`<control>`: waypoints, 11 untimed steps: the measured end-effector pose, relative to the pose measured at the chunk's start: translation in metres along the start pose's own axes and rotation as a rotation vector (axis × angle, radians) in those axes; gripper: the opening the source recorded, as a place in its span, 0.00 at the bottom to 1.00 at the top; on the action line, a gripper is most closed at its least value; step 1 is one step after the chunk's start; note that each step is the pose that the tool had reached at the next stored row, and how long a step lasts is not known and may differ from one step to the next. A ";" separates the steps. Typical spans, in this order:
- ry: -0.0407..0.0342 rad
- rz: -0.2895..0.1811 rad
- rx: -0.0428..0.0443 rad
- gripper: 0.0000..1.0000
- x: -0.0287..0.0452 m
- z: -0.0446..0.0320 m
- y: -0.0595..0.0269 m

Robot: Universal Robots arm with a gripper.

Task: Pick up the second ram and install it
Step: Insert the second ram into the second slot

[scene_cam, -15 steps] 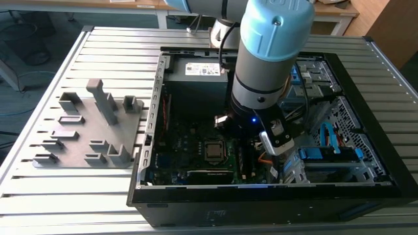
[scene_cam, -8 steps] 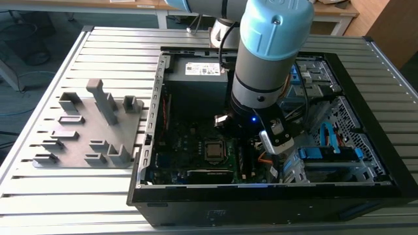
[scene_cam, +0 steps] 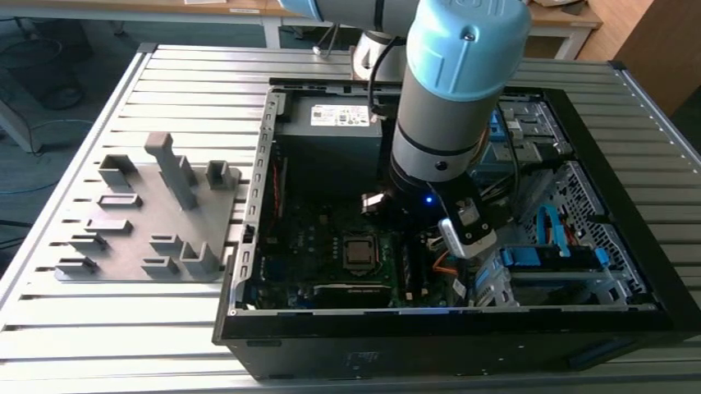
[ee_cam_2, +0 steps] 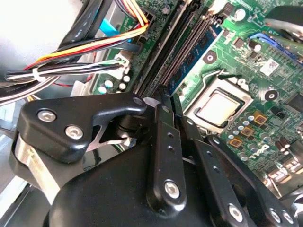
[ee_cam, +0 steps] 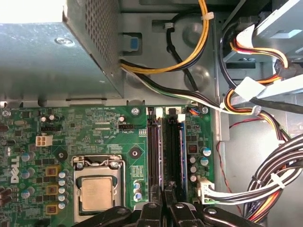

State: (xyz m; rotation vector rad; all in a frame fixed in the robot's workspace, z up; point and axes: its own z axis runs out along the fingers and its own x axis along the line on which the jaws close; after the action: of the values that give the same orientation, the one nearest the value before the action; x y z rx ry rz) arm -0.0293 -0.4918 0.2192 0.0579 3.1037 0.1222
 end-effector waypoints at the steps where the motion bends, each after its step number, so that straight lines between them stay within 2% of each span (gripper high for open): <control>1: 0.0003 -0.004 0.0000 0.14 0.0000 0.0000 0.0000; 11: 0.0013 -0.016 -0.0006 0.14 0.0000 0.0046 -0.0003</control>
State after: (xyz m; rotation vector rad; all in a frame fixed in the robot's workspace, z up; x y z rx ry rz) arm -0.0291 -0.4918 0.2146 0.0332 3.1047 0.1228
